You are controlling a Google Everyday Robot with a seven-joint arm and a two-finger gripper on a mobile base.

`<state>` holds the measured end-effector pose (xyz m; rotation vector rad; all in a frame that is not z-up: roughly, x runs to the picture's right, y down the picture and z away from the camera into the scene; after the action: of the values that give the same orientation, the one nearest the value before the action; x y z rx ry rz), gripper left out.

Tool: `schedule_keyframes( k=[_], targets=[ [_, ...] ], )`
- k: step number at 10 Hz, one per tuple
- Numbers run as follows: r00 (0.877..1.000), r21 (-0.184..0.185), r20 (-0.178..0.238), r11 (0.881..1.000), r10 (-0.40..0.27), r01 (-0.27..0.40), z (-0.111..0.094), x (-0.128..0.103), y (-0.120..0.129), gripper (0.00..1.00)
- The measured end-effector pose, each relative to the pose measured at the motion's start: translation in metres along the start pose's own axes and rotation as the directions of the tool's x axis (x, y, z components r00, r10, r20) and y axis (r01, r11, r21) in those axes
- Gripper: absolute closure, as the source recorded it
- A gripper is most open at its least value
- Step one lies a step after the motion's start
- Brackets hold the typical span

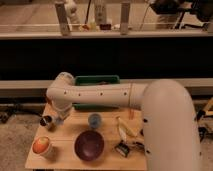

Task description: Place towel in table surface

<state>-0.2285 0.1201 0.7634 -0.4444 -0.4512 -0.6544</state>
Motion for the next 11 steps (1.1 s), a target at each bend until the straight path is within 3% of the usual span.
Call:
schedule_keyframes(
  k=[5, 8, 11],
  targets=[
    [0.999, 0.109, -0.040, 0.994, 0.020, -0.015, -0.045, 0.002, 0.020, 1.00],
    [0.999, 0.104, -0.027, 0.994, 0.026, -0.023, -0.039, 0.004, 0.019, 1.00],
    [0.999, 0.076, -0.008, 0.996, 0.042, -0.041, -0.027, 0.012, 0.017, 1.00]
  ],
)
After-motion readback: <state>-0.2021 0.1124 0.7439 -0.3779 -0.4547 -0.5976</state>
